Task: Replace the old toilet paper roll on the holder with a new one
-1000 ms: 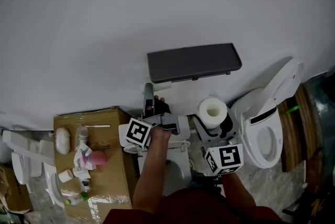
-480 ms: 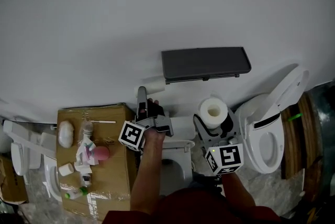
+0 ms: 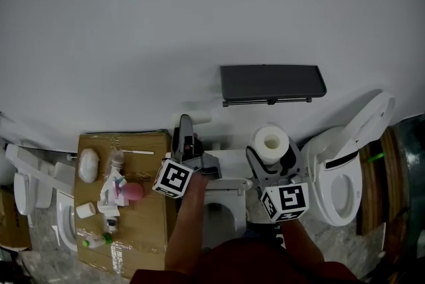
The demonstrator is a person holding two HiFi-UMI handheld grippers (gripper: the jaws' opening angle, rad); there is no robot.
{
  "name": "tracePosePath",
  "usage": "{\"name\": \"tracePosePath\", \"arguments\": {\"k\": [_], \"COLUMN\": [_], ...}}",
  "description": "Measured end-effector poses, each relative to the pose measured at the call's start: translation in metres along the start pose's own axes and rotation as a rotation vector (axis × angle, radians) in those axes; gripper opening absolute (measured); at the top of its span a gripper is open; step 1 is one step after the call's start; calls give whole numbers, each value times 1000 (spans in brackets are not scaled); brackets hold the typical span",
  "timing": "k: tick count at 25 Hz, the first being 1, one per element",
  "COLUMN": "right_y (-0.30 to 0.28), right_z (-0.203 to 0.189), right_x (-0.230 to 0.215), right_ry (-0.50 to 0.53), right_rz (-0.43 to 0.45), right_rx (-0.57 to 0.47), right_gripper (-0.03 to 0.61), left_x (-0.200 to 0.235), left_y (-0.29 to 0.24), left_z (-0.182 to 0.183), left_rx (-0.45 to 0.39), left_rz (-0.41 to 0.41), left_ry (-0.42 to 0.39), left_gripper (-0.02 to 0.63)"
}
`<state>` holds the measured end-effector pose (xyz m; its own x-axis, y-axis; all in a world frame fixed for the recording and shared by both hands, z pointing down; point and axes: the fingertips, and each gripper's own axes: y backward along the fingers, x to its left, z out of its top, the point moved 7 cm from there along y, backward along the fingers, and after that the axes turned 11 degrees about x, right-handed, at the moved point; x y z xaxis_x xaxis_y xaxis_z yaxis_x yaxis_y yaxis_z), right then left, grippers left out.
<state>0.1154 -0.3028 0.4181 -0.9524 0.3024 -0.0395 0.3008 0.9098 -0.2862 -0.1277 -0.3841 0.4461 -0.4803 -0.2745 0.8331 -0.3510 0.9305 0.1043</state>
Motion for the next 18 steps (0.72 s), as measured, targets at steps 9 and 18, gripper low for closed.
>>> {"name": "tracePosePath", "arguments": {"k": [9,18], "right_y": [3,5], "right_z": [5,6], "right_x": [14,26], "right_ry": [11,15], "right_rz": [22,45], "right_rx": [-9,-14], "right_gripper": [380,380], "left_x": [-57,-79], "left_y": [21,45], "left_z": [2,-7], "left_rx": [96,72], "left_rz": [218,266], "left_ry": [-789,-1038], "left_gripper": [195,195]}}
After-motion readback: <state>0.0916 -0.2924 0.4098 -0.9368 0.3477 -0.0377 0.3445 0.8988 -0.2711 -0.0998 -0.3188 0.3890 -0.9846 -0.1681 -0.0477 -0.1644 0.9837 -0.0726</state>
